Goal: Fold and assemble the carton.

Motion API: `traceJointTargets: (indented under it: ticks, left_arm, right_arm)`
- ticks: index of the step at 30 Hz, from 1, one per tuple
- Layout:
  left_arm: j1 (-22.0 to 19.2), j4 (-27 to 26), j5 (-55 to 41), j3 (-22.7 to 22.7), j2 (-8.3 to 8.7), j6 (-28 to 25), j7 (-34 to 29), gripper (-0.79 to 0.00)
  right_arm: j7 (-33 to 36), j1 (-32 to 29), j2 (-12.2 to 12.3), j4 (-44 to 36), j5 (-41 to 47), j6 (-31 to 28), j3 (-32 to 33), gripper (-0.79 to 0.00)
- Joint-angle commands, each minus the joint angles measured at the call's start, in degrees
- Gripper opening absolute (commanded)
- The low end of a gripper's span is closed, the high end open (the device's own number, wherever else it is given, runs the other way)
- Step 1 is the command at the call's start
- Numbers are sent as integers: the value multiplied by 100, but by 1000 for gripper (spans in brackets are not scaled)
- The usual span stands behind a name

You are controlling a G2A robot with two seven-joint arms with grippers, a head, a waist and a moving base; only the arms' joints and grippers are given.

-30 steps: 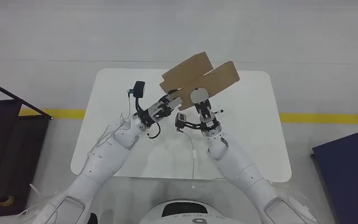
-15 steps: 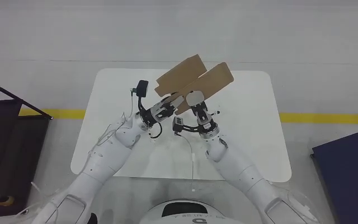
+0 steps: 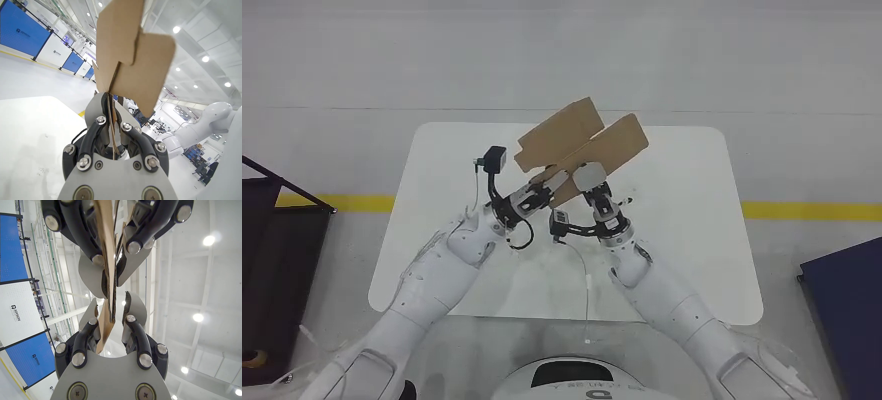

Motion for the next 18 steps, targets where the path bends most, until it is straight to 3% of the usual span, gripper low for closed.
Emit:
traceJointTargets:
  ticks: [1, 10, 18]
  left_arm:
    - [26, -31, -140, -14, 15, 0, -91, -785]
    - [247, -290, -1298, -232, 145, 0, -798, -785]
    - [636, -858, -3121, -948, 404, 0, -2827, -785]
  right_arm:
    - [-30, -15, 7, -37, 21, 0, 9, -419]
    - [45, -9, 31, -191, 40, 0, 203, -299]
    - [91, -105, 169, -448, 552, 0, 694, -348]
